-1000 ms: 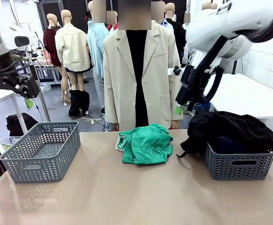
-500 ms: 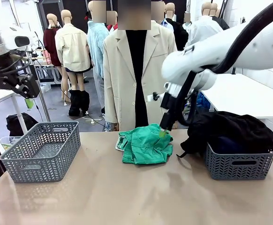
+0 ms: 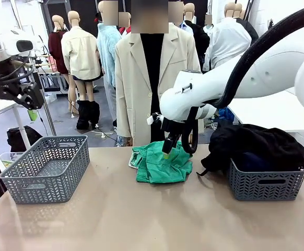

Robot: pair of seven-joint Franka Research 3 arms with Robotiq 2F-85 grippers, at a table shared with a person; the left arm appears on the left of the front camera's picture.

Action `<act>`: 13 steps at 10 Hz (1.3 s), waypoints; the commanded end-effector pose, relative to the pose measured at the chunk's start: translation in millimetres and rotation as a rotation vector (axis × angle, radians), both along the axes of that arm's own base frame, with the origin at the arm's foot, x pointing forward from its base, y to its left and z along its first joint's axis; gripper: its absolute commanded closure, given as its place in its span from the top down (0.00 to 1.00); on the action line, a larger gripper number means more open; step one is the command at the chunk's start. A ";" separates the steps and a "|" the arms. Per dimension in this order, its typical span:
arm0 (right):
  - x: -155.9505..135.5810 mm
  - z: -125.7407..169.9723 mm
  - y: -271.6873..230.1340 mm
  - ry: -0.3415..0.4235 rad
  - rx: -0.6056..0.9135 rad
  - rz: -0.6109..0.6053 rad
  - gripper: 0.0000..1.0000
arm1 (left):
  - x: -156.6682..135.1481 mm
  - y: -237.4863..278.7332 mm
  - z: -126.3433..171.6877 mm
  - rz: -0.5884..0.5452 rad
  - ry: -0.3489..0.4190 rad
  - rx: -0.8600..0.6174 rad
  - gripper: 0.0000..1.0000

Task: Sort the tops and bottoms.
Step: Lift clothes from the center of the table with your right hand.

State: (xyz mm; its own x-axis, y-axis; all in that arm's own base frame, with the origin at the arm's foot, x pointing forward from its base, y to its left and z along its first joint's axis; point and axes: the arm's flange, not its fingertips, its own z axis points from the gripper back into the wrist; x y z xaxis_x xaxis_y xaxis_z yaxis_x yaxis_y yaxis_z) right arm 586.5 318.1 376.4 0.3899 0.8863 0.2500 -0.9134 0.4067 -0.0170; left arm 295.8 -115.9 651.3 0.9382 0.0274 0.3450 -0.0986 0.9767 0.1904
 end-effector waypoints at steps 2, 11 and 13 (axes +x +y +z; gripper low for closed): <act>11.0 -9.7 13.6 -0.042 -0.063 -0.036 1.00 | -0.4 1.0 3.7 0.002 0.018 -0.017 1.00; 16.6 -23.1 13.7 -0.040 -0.063 -0.060 0.18 | -0.4 1.0 3.7 0.002 0.018 -0.017 1.00; 15.1 -17.5 9.2 -0.033 -0.052 -0.063 0.00 | -0.4 1.0 3.7 0.002 0.018 -0.017 1.00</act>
